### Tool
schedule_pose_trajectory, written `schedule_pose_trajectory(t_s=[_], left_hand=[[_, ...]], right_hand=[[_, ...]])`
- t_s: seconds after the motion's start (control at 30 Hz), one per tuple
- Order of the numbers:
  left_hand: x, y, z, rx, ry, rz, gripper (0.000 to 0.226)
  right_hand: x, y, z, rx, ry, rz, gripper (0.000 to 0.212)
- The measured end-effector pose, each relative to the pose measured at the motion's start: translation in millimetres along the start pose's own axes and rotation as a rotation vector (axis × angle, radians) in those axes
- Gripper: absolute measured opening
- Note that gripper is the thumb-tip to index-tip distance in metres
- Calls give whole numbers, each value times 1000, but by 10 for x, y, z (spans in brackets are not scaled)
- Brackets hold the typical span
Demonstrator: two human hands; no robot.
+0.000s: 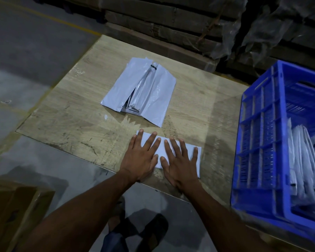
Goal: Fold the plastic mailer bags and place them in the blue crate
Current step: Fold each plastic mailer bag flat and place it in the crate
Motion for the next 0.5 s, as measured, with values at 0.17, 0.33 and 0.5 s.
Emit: schedule_pose_trajectory(t_s=[0.17, 0.33, 0.5], left_hand=[[0, -5, -5, -3, -2, 3, 64], [5, -17, 10, -3, -4, 18, 64], [87, -12, 31, -3, 17, 55, 64]], right_hand=[[-160, 46, 172, -29, 67, 2, 77], [-287, 56, 222, 24, 132, -39, 80], [-274, 59, 227, 26, 149, -56, 79]])
Point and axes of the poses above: each hand's wrist, its own z-axis away from the middle knuckle, its own y-axis out of the palm, x = y × z, the point moved 1 cm from there along -z, towards the middle knuckle, and after that the axes turned 13 degrees about x, right-handed, at the moved point
